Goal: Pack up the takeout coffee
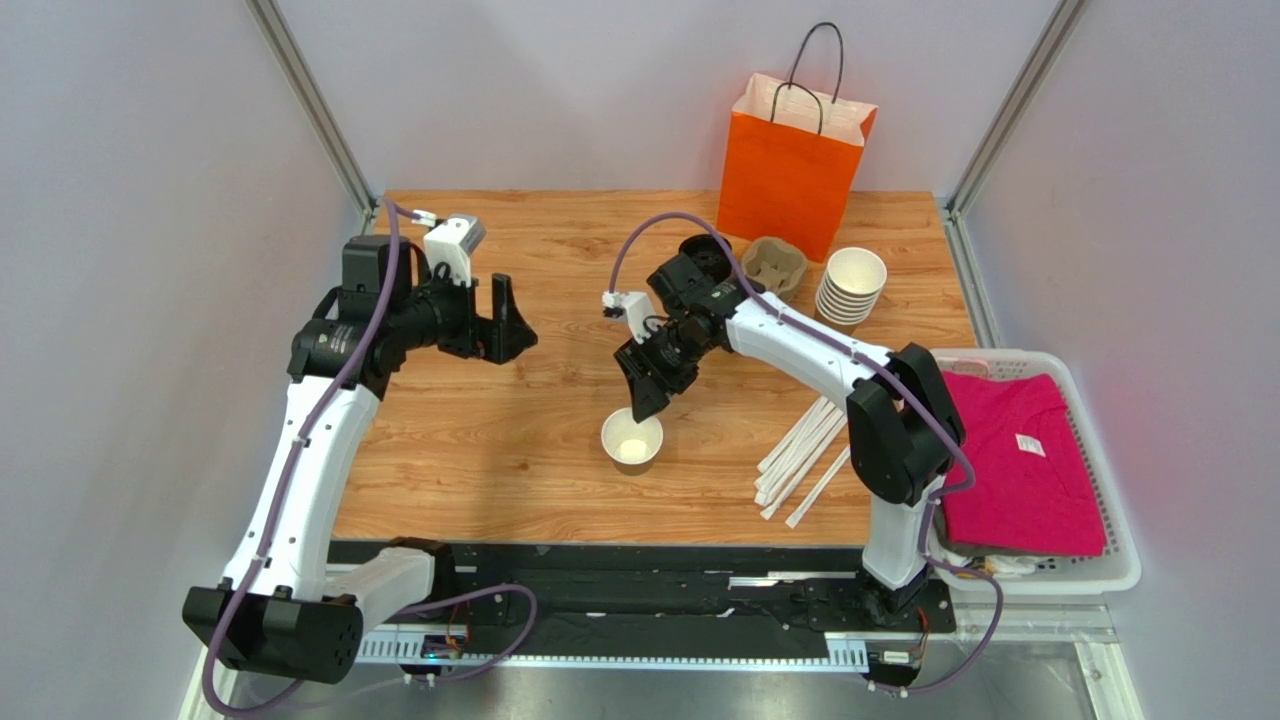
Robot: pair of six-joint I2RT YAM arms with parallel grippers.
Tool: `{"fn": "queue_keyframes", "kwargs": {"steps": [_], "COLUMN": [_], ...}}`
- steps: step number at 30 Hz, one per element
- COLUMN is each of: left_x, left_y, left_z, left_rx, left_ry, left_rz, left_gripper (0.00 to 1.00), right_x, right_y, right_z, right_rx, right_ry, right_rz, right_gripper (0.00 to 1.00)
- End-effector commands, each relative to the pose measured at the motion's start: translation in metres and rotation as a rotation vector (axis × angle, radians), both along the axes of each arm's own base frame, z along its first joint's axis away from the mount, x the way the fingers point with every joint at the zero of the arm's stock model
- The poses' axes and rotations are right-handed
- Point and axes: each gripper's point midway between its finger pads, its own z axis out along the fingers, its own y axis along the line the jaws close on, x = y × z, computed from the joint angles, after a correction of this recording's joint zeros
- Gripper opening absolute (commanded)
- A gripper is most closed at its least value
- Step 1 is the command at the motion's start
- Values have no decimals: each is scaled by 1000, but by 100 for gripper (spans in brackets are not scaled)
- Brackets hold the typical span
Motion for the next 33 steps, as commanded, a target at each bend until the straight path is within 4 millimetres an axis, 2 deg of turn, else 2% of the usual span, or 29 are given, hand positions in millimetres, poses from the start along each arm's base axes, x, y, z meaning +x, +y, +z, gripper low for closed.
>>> {"fn": "queue_keyframes", "kwargs": {"steps": [1,2,3,4,6,7,8,9,10,11,12,13,14,16,17,18,19,20,23,26,33], "left_x": [6,7,9,10,14,15,17,20,22,26,28,31,34,39,41,43,45,46,49,50,51], "left_y": [-4,-4,-5,-5,-6,-6,-7,-7,-7,-8,-9,-10,-11,-12,-14,-14,-16,-17,-18,-19,-18], "left_z": [22,26,27,28,33,34,37,37,37,38,38,40,39,40,39,38,39,36,33,28,21], "left_rx": [-35,-36,-37,-37,-42,-45,-49,-53,-55,-60,-69,-73,-79,-92,-100,-104,-115,-118,-128,-131,-131], "left_ry": [-57,-68,-71,-73,-84,-87,-97,-96,-97,-101,-98,-108,-102,-105,-101,-98,-98,-89,-78,-67,-63], "left_rz": [-17,-17,-20,-20,-19,-18,-18,-15,-12,-10,-6,-4,-4,3,0,0,1,-1,1,3,6], "left_gripper": [99,99,99,99,99,99,99,99,99,99,99,99,99,99,99,99,99,99,99,99,99], "right_x": [31,39,55,74,105,132,146,161,185,199,213,224,233,248,254,258,261,265,275,283,292], "right_y": [-2,-6,-8,-21,-35,-52,-60,-66,-85,-94,-104,-115,-119,-132,-134,-137,-137,-136,-136,-137,-137], "right_z": [80,88,110,119,132,151,157,154,167,158,171,167,155,153,140,136,135,124,108,93,72], "right_rx": [158,167,195,199,191,187,177,166,145,113,117,79,52,28,6,-7,-9,-21,-43,-66,-87], "right_ry": [-146,-155,-199,-222,-263,-331,-352,-339,-403,-401,-433,-450,-433,-447,-433,-435,-437,-423,-406,-398,-386], "right_rz": [-30,-58,-90,-149,-253,-341,-393,-460,-548,-597,-654,-706,-731,-792,-801,-815,-821,-822,-845,-853,-856], "right_gripper": [58,58,58,58,57,55,54,52,52,52,52,52,52,52,52,52,52,52,52,51,49]}}
